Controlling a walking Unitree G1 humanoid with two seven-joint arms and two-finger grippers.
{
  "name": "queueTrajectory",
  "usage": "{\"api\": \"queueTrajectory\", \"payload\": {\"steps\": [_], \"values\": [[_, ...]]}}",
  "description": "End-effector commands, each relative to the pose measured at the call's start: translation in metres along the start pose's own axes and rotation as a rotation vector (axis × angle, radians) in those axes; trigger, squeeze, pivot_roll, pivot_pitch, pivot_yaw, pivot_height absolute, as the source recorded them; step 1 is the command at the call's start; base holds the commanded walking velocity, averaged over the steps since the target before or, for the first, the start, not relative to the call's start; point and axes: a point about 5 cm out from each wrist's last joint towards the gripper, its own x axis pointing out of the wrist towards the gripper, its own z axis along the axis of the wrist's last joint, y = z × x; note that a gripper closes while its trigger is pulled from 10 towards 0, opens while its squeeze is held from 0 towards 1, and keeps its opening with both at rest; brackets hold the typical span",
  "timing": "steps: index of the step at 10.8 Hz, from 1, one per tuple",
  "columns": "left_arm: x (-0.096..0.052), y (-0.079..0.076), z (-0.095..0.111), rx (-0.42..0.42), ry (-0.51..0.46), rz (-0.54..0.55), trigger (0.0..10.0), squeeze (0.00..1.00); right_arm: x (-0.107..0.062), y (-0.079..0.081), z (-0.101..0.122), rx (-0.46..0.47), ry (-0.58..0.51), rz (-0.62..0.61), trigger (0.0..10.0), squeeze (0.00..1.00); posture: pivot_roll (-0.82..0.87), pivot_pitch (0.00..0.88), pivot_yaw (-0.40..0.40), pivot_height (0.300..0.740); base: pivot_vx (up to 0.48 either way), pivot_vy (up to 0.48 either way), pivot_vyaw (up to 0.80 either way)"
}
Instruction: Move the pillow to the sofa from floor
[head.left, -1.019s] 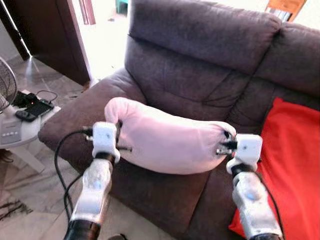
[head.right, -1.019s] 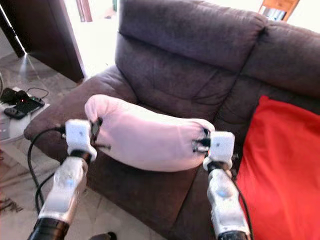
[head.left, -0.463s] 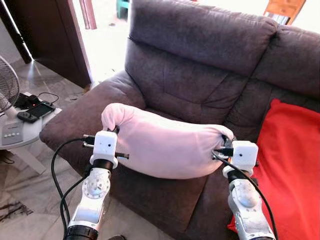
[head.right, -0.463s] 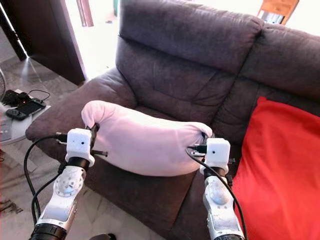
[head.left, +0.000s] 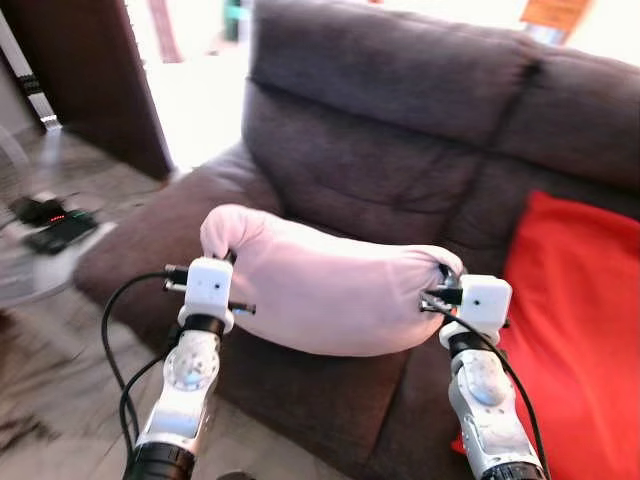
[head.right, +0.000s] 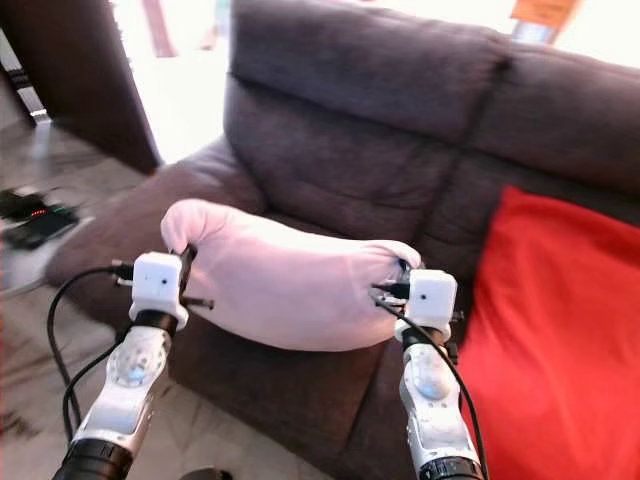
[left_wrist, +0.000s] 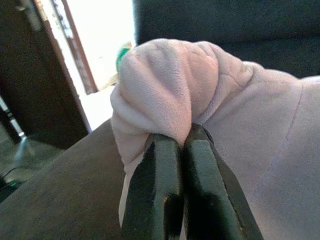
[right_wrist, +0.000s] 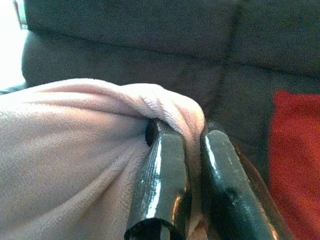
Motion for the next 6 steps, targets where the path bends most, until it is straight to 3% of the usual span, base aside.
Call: {"api": "queueTrajectory", "payload": {"steps": [1, 6], "values": [[0.0044, 0.0110, 0.0057, 0.006, -0.032, 0.061, 10.0, 0.00, 0.0042, -0.0177, 0.0090, 0.013, -0.051, -0.090, 10.0, 0.00, 0.08, 0.000, -0.059, 0.740, 0.000, 0.345, 0.00], [0.0042, 0.0126, 0.0054, 0.014, -0.029, 0.052, 10.0, 0.00, 0.0066, -0.0159, 0.0090, 0.012, -0.030, -0.102, 10.0, 0.00, 0.07, 0.039, -0.061, 0.740, 0.000, 0.347, 0.00]]}}
